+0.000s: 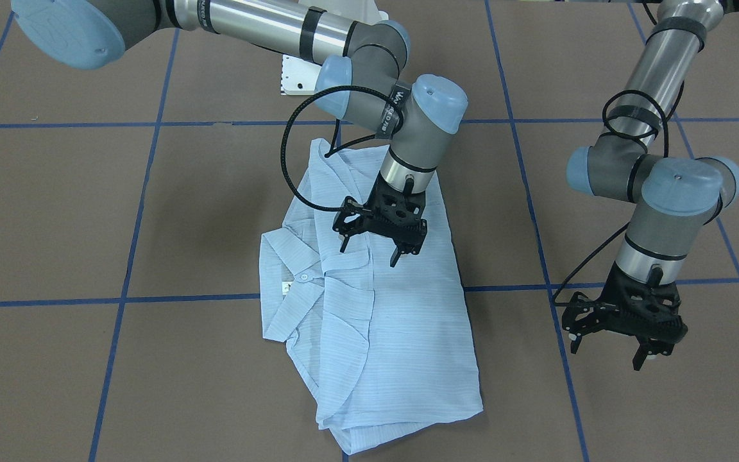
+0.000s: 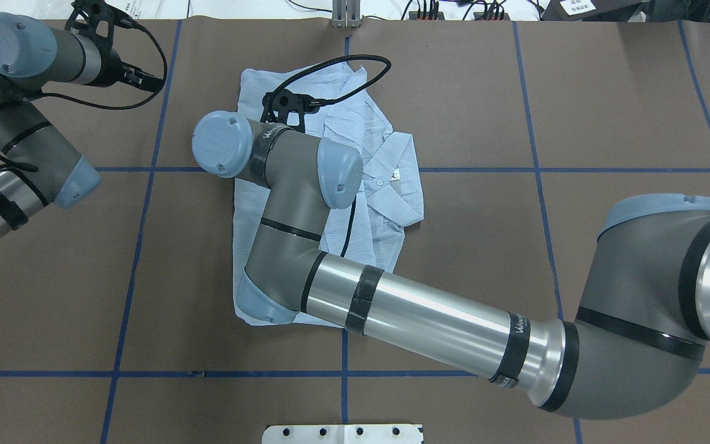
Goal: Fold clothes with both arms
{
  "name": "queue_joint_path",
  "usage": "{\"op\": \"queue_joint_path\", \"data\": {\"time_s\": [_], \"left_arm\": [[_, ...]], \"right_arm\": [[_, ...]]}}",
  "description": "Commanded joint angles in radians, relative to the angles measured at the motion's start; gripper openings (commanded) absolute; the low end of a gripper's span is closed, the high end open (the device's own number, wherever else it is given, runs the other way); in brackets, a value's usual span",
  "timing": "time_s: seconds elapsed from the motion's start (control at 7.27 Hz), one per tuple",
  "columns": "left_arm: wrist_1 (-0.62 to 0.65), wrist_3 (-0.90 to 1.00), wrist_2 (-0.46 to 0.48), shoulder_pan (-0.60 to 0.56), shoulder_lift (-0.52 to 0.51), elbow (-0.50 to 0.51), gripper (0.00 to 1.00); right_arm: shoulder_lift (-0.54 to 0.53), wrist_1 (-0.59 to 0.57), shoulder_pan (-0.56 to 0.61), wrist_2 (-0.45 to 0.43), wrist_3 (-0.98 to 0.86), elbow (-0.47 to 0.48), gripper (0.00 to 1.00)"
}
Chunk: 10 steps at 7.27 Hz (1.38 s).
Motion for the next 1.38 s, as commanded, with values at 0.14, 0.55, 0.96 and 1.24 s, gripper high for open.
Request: {"op": "queue_joint_path", "data": {"time_s": [0.14,0.55,0.96,1.24], "left_arm": [[0.0,0.0,0.0,0.0,0.001,0.001,1.0],[0.0,0.0,0.0,0.0,0.001,0.001,1.0],[0.0,0.0,0.0,0.0,0.001,-0.002,1.0],[0.0,0.0,0.0,0.0,0.005,-0.008,1.0]], "right_arm": [[0.006,0.005,-0.032,-0.01,-0.024,-0.058,1.0],[0.0,0.002,-0.032,-0.032,-0.038,-0.078,1.0],[-0.021,-0.006,-0.028,-0.044,-0.058,-0.078,1.0],[-0.021,-0.05,-0.029,-0.047,-0.066,-0.077,1.0]]}}
